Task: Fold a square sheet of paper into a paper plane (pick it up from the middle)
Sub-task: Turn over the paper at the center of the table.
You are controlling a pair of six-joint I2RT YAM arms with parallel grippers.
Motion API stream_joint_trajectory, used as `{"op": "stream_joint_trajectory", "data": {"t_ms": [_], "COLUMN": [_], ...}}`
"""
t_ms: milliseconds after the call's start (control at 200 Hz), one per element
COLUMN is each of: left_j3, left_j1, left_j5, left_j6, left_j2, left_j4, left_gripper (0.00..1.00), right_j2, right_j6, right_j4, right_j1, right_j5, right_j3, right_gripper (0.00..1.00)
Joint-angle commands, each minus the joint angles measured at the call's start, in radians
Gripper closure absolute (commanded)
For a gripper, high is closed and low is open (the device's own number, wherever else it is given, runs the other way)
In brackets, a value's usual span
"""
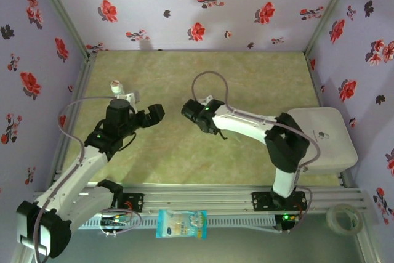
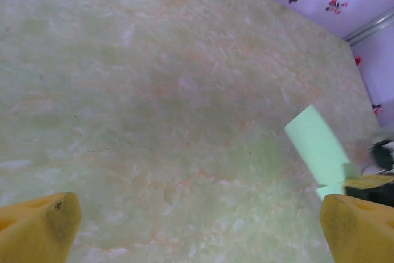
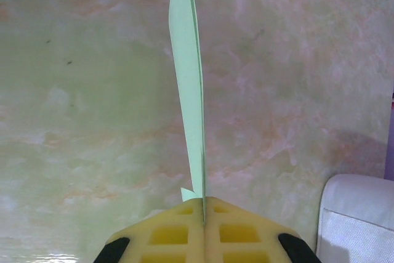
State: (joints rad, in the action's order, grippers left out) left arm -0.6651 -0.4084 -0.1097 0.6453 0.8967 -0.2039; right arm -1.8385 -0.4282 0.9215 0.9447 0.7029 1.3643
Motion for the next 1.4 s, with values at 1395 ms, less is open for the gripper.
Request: {"op": "stream_joint_trajectory", "data": {"t_ms": [1395], "left_j3": [-0.086], "left_j1": [-0.048], "left_j5": [-0.235], "left_j6": [0.14], "left_j2": [0.336], "left_j4": [0.051], "left_gripper": [0.22], "right_j2": [0.178], "right_j6": [-0.402], "right_j4": [-0.993], "right_j1": [-0.376], "right_j5": [-1.231], "right_j3": [-0.56], "right_gripper": [0.85]}}
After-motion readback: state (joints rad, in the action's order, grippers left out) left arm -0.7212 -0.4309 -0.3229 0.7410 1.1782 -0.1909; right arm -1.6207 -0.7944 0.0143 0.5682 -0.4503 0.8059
